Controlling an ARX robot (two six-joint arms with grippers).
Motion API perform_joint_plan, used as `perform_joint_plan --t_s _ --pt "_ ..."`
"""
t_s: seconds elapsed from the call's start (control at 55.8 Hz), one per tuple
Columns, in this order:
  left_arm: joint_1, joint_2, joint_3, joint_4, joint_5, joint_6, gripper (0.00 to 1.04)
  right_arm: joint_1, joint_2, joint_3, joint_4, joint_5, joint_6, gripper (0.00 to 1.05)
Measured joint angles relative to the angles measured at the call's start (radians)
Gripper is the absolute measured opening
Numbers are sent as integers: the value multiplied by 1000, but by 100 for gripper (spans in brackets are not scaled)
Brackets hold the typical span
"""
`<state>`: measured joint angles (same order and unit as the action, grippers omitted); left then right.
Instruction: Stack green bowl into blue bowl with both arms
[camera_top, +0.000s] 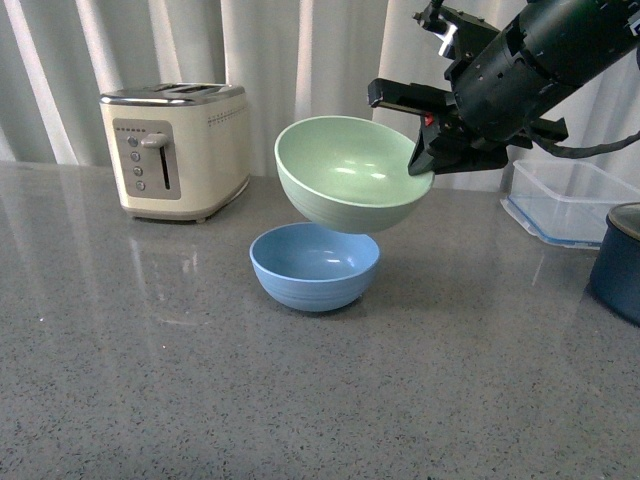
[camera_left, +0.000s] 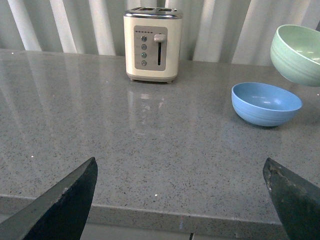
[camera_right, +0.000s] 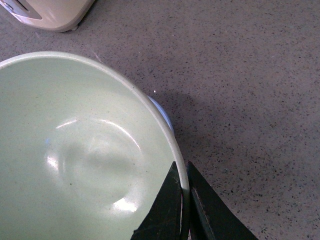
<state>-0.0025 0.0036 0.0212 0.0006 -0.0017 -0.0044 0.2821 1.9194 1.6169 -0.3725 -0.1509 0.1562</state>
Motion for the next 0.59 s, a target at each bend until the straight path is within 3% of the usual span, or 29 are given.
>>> perform_joint_plan --t_s 0.592 --pt "0 0 0 0 0 0 98 32 142 113 -25 -20 -14 1"
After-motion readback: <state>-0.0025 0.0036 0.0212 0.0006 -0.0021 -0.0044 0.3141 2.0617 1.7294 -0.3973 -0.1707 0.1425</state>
